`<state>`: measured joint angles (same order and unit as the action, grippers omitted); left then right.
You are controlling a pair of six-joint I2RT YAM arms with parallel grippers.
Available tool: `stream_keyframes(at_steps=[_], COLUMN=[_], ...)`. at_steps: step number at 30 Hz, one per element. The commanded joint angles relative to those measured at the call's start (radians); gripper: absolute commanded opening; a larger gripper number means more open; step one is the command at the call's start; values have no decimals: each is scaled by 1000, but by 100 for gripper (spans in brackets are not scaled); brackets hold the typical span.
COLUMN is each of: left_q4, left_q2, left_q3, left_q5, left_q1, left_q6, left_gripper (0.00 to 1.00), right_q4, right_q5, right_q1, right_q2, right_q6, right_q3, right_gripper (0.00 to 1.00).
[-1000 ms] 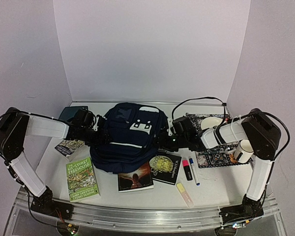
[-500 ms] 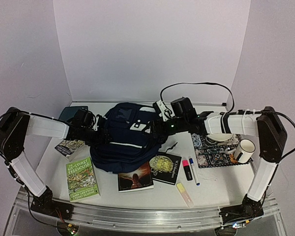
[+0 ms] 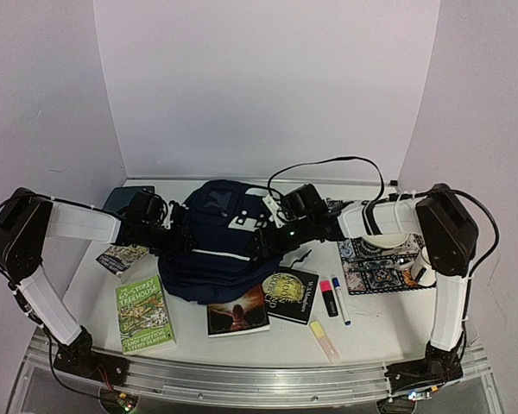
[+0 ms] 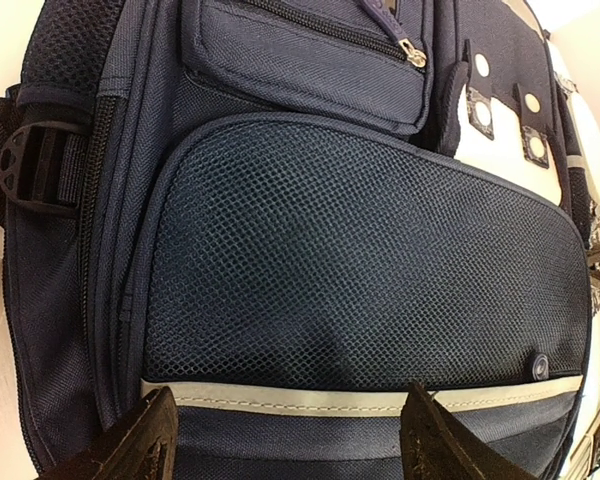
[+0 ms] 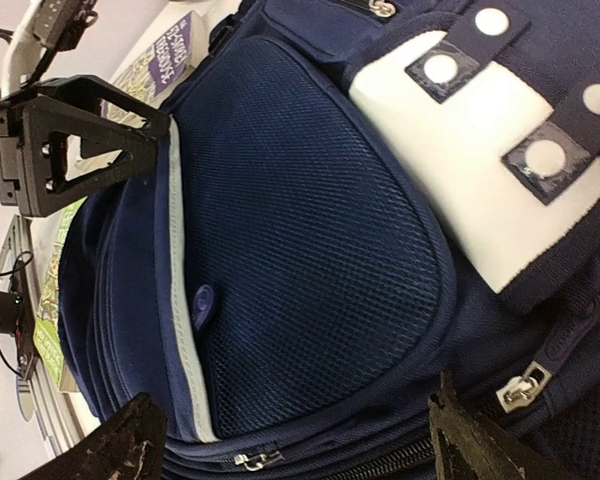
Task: Pack the student bag
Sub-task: Hold the largest pocket of the student bag.
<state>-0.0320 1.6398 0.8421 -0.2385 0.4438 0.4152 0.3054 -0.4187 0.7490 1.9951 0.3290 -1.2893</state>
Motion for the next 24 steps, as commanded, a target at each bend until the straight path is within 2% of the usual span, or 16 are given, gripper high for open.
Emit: stream_keyframes(at_steps=[1,11,16,24], left_q4=[23,62,67,72], left_q2=[16,11,15,24], left_q3=[-10,-25,-19,-16], left_q5=[-27,-46,-39,-33], left_q1=[-4,-4,-4,-4], left_q6=[-9,16,22,24], left_gripper=[78,79,79,79], right_q4=[-29,-28,-30,-53], right_q5=[-62,-116,-156,-214], right_q1=[22,48,56,87], right_q2=[38,11,-46,-90], right_q6=[7,38,44,48], right_q3=[-37,3,57,87], right_gripper=[91,90,84,68])
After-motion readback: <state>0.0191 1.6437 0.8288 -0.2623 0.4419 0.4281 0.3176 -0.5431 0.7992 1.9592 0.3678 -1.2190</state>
